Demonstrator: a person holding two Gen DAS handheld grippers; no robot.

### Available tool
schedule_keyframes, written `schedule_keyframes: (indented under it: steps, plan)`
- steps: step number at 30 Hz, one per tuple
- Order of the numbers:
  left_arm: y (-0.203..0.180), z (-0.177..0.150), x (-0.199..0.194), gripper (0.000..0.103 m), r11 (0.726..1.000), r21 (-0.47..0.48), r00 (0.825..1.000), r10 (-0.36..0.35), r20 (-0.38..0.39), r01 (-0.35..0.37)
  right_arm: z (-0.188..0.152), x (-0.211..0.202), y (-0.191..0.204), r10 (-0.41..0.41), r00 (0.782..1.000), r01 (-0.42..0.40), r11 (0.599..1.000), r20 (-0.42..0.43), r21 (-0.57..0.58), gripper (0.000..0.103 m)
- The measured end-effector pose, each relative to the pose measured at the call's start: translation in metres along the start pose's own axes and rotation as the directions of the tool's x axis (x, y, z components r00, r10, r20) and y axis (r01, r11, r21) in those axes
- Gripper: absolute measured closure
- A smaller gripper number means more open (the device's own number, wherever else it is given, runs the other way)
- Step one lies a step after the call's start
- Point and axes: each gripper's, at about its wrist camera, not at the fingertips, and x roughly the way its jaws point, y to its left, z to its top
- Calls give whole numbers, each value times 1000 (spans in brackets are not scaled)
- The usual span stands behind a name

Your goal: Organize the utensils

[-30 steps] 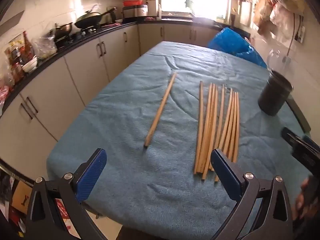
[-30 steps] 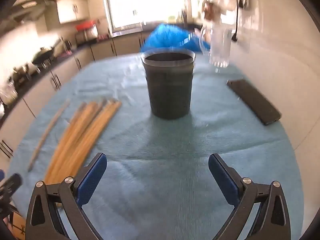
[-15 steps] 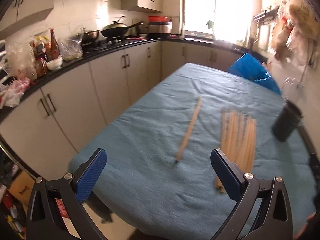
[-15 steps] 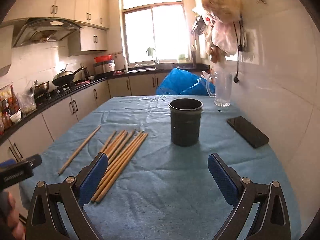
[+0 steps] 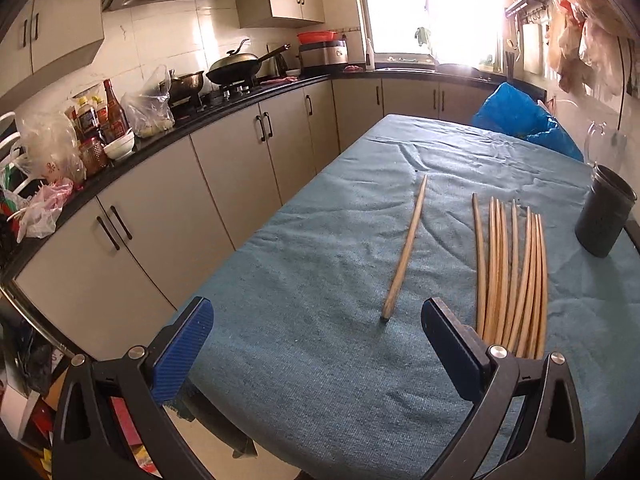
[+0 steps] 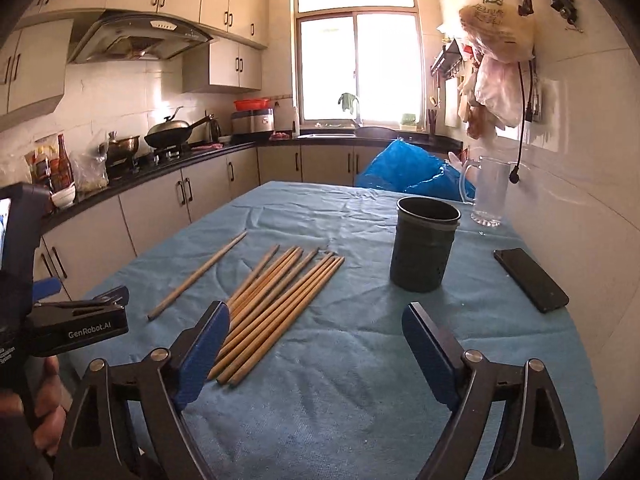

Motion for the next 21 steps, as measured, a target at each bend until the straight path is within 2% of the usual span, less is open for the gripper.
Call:
schedule_keyframes:
  steps: [9,13,21]
  plan:
    - [-6,-3,5,0,1000,20,1000,-12,-23,13,-1,3,-7,-7,1000,8,1000,-19,27,12]
    - [-8,-4,6,0,1000,21,1000,-13,-27,14,-1,5,-6,6,999,-5,1000,-33,28,18]
    - [-10,-6,7,0,1000,26,999,-15,-33,16,-2,6,-6,7,999,-5,999,-45,38,18]
